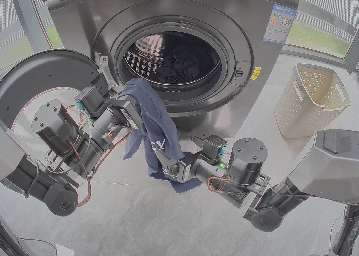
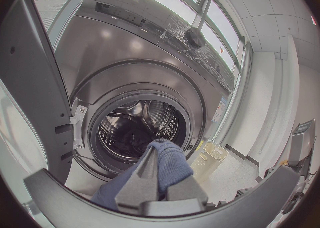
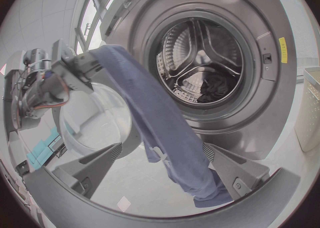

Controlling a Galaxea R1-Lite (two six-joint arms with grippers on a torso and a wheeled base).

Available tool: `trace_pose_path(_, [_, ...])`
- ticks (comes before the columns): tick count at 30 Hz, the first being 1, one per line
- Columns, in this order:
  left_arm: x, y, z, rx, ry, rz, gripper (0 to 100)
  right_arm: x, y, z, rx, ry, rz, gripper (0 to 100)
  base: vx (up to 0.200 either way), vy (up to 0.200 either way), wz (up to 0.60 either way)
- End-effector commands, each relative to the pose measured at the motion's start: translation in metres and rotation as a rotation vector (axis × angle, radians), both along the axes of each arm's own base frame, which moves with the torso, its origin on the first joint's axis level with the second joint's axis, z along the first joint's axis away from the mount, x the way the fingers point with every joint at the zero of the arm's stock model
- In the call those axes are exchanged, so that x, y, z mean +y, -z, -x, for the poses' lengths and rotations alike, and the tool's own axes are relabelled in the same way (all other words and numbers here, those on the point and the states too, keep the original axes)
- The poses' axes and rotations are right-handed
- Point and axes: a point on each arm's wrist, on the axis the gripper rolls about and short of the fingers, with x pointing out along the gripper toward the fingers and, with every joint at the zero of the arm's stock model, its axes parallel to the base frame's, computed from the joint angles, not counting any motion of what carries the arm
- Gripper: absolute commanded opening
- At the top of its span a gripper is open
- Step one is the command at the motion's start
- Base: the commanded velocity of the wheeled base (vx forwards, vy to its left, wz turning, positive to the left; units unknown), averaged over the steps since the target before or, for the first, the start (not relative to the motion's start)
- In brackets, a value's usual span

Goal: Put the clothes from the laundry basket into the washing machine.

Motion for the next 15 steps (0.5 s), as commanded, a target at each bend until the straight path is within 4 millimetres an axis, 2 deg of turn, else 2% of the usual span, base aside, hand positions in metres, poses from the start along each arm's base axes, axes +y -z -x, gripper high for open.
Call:
trace_pose_path(1, [0.001,0.001,-0.002,0.001,-0.009,0.0,0,0.01,-0.003,0.016,-0.005,-0.05,-0.011,100,0.0,0.0,0.0])
trace_pose_path(4, [0.001,0.0,-0.001,-0.003,-0.005,0.002,0,0.011,-0.002,0.006,-0.012,-0.021,-0.013,100,0.0,0.0,0.0])
trace_pose_path(6, [0.001,-0.001,-0.001,-0.004,-0.004,0.003,0,0.01,0.001,-0.007,-0.019,0.007,-0.016,100,0.0,0.0,0.0])
trace_pose_path(7, [0.0,-0.001,0.0,-0.005,-0.001,0.002,0,0.008,0.0,-0.021,-0.033,0.035,-0.028,100,0.0,0.0,0.0])
trace_pose_path(12, [-0.001,0.0,0.001,-0.003,0.005,0.0,0,0.008,-0.002,-0.053,-0.065,0.089,-0.022,100,0.0,0.0,0.0])
trace_pose_path(15, [0.0,0.0,0.002,-0.001,0.006,-0.002,0,0.006,-0.004,-0.066,-0.085,0.112,-0.032,100,0.0,0.0,0.0])
